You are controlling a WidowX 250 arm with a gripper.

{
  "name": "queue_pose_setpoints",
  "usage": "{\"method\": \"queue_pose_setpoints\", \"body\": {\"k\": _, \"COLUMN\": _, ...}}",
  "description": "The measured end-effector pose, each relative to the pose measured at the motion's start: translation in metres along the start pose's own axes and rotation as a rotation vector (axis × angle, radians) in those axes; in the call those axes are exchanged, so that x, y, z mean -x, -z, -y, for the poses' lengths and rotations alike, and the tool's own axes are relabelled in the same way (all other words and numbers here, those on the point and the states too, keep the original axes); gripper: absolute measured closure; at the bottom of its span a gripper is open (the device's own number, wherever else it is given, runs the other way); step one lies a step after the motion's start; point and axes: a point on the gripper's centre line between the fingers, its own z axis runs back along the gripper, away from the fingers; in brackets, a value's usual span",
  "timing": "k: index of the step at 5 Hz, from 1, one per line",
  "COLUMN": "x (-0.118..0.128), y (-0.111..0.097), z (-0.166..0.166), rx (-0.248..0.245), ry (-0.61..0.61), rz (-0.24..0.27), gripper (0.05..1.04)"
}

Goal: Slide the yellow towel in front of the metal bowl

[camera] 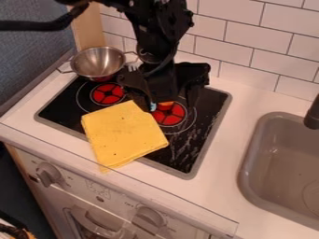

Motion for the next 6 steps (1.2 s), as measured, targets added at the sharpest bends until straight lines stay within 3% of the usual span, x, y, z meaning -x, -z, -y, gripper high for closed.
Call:
{"method": "queue_pose_setpoints", "body": {"k": 1, "x": -0.005, "y": 0.006, "z": 0.004, "rx": 0.011, "ry": -0.002, "rz": 0.025, "gripper": 0.083}}
{"method": "queue_pose_setpoints", "body": {"k": 2, "x": 0.001, "y": 0.01, "z": 0.038, "rx": 0.046, "ry": -0.107, "rz": 0.057, "gripper": 0.083}}
{"method": "queue_pose_setpoints", "body": {"k": 4, "x": 0.004, "y": 0.027, "z": 0.066, "rx": 0.126, "ry": -0.164, "rz": 0.103, "gripper": 0.083}}
{"method": "queue_pose_setpoints", "body": {"k": 6, "x": 0.01, "y": 0.058, "z": 0.074, "rx": 0.216, "ry": -0.165, "rz": 0.147, "gripper": 0.083}}
